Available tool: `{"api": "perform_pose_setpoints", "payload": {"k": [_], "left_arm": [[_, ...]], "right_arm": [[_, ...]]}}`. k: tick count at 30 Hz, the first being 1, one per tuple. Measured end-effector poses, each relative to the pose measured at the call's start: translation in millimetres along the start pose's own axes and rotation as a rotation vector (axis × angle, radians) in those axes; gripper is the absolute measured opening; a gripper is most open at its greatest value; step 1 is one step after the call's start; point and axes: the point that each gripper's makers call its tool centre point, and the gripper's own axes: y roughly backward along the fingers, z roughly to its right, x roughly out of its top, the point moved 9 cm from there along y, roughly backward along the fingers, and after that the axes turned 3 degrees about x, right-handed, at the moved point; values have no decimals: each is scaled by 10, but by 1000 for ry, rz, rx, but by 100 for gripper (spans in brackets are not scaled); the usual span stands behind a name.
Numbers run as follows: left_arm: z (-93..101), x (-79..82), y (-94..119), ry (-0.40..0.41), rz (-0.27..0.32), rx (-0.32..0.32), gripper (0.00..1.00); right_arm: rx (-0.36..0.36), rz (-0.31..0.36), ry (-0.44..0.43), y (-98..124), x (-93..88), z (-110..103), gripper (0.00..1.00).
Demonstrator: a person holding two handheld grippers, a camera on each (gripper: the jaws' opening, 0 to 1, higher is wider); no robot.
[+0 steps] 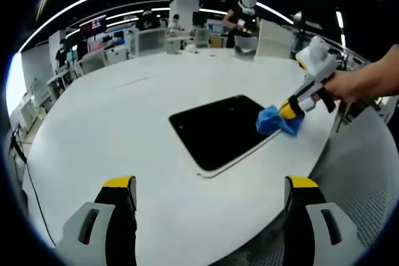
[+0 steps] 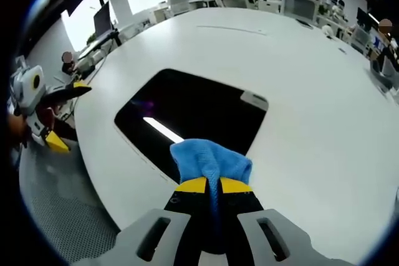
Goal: Wipe the mirror surface with the cleaning cloth until all visible marks leave the cleaned area.
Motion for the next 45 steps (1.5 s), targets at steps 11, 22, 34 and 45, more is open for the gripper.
{"api": "perform_pose_setpoints", "payload": {"k": [11, 22, 34, 45], "left_arm": [[-3, -1, -1, 2, 2, 1, 99], [-3, -1, -2, 4, 2, 2, 99], [-1, -2, -5, 7, -1, 0, 99], [-7, -5, -8, 7, -3, -1, 99]], "right_arm": [[-5, -3, 0, -20, 56, 35, 1], [-6, -7, 0, -58, 131, 92, 1], [-9, -9, -3, -117, 220, 162, 1], [-13, -12, 0, -166, 306, 221, 1]]}}
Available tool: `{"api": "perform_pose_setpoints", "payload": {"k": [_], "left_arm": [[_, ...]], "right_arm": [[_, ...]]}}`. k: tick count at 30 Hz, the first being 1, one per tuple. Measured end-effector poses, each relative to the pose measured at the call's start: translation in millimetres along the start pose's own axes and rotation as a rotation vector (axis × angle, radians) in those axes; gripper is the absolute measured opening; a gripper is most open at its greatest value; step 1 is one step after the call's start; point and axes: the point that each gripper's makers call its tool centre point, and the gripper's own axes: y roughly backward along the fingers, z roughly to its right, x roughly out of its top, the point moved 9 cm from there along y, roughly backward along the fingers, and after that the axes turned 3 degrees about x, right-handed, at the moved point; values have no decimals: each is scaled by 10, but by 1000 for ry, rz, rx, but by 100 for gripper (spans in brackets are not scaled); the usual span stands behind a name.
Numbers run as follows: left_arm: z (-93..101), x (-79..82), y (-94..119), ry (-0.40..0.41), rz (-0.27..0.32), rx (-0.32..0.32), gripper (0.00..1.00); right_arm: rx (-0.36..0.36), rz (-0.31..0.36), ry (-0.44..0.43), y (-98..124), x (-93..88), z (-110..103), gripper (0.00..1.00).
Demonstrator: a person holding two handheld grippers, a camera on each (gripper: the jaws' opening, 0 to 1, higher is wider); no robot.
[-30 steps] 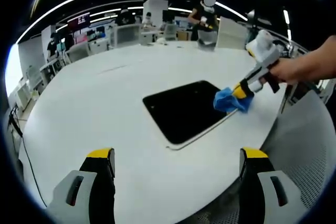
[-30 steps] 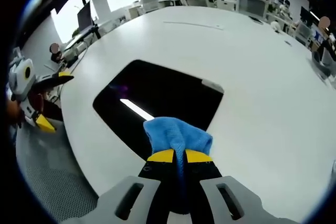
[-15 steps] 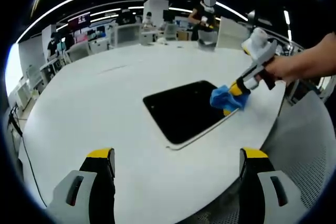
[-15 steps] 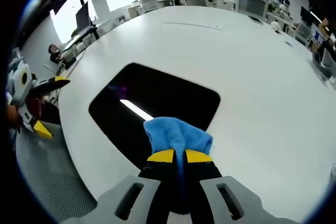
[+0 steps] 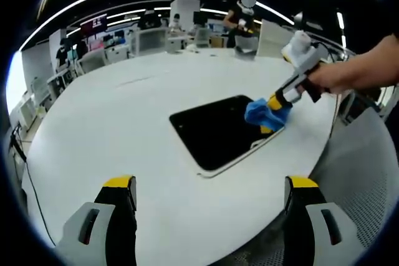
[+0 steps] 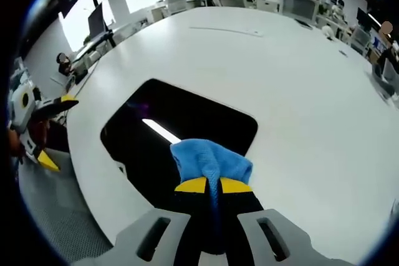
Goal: Wipe the mirror surface with the cleaning cloth until all visible marks leave the cleaned area.
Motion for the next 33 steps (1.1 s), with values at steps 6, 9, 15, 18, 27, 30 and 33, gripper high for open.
{"api": "perform_pose_setpoints", "payload": {"k": [6, 9, 15, 18, 27, 30, 33], "left_arm": [[-3, -4, -4, 1, -3, 0, 99], [-5, -6, -5, 1, -5, 1, 99], [-15, -5, 1, 8, -5, 7, 99], [-14, -3, 3, 7, -4, 10, 99], [2, -8, -2, -6, -15, 6, 99], [7, -10, -6, -14, -17, 3, 99], [-5, -13, -3, -10, -20, 10, 99]], "right_arm": [[-3, 1, -20, -19, 47, 32, 1], [-4, 0, -23, -38, 69, 55, 1], [-3, -3, -19, -58, 124, 92, 1], [-2, -2, -19, -71, 148, 113, 1], [9, -4, -23, -105, 231, 175, 1], [17, -9, -42, -134, 275, 224, 1], [25, -4, -72, -150, 319, 273, 1]]}}
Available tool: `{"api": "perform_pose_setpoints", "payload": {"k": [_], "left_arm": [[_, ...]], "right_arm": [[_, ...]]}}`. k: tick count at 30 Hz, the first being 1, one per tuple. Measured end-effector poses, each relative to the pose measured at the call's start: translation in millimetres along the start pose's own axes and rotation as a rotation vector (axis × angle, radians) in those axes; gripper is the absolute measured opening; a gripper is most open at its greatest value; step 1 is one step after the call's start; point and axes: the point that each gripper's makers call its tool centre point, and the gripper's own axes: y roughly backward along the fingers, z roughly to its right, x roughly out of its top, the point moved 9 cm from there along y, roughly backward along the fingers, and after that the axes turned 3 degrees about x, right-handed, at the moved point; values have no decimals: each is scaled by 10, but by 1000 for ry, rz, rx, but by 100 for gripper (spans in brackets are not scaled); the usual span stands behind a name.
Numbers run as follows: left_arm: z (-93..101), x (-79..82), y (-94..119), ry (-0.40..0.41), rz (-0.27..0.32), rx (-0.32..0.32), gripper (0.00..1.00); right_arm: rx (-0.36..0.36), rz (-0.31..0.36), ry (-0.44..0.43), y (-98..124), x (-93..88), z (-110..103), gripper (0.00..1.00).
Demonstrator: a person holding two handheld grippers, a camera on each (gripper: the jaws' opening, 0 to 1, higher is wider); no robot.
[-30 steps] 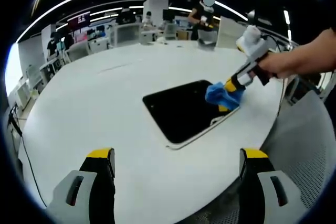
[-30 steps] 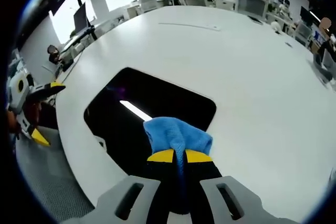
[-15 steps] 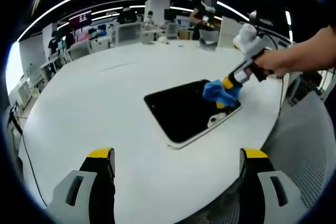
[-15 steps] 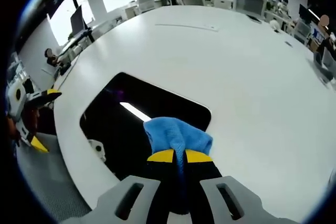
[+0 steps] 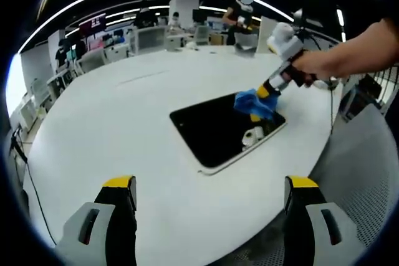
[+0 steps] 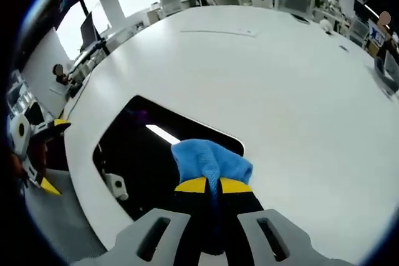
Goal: Wipe the mirror surface with the cleaning cloth until all visible marks leave the cleaned area.
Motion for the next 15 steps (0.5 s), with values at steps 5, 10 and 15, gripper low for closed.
{"api": "perform_pose_setpoints", "payload": {"k": [5, 10, 15], "left_arm": [[-3, -15, -13, 4, -11, -4, 99], [-11, -32, -21, 6, -18, -5, 99], [-17, -34, -19, 8, -20, -5, 99]], "right_arm": [[-6, -5, 18, -41, 72, 26, 1], [-2, -4, 10, -65, 129, 76, 1], [-4, -8, 16, -75, 161, 85, 1]]}}
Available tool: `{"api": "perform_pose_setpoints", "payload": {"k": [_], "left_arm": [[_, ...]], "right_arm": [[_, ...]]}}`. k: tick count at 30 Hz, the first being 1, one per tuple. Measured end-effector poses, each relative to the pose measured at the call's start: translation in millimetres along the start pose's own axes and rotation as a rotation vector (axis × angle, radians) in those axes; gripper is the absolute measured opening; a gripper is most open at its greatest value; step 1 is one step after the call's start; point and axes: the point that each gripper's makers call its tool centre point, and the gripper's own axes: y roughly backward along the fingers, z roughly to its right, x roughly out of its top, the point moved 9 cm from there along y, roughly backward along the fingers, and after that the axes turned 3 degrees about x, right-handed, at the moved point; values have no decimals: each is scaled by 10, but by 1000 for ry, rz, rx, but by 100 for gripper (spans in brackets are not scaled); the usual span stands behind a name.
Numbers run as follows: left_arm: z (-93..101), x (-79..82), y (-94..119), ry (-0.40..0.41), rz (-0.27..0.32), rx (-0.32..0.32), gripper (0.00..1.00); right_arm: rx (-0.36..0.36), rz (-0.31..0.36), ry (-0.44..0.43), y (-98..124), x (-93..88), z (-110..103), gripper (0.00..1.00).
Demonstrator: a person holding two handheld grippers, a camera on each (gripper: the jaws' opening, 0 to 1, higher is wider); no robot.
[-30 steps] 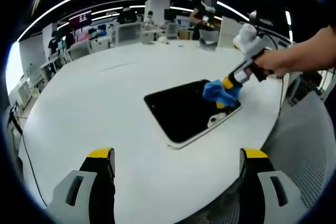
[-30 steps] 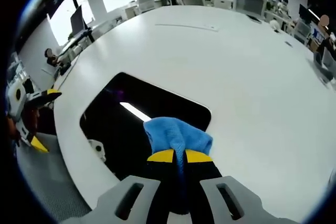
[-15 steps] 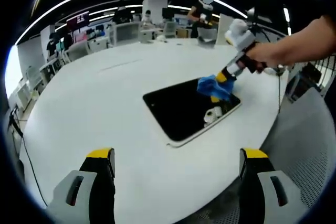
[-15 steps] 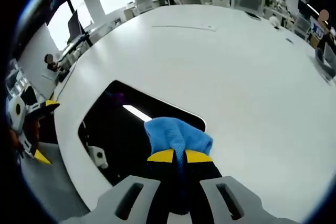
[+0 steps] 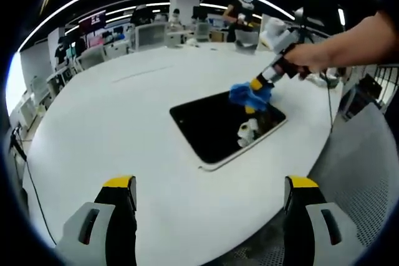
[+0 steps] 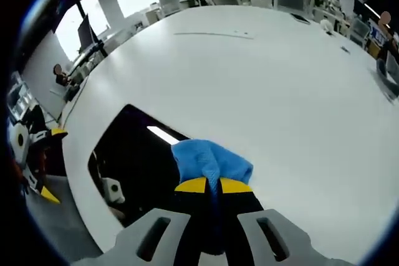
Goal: Wipe the mirror surface with the cleaning cloth until all visible marks leave the cleaned area.
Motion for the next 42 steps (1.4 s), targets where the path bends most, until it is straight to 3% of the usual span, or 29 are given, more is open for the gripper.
{"api": "perform_pose_setpoints", "payload": {"k": [16, 26, 42], "left_arm": [[-33, -36, -16, 20, -5, 8, 99], [5, 4, -1, 41, 29, -20, 99], [5, 5, 11, 15, 15, -18, 99]], "right_arm": [[-5, 1, 10, -82, 136, 83, 1], [-9, 36, -3, -100, 141, 107, 1], [11, 30, 11, -16, 197, 82, 1]]}}
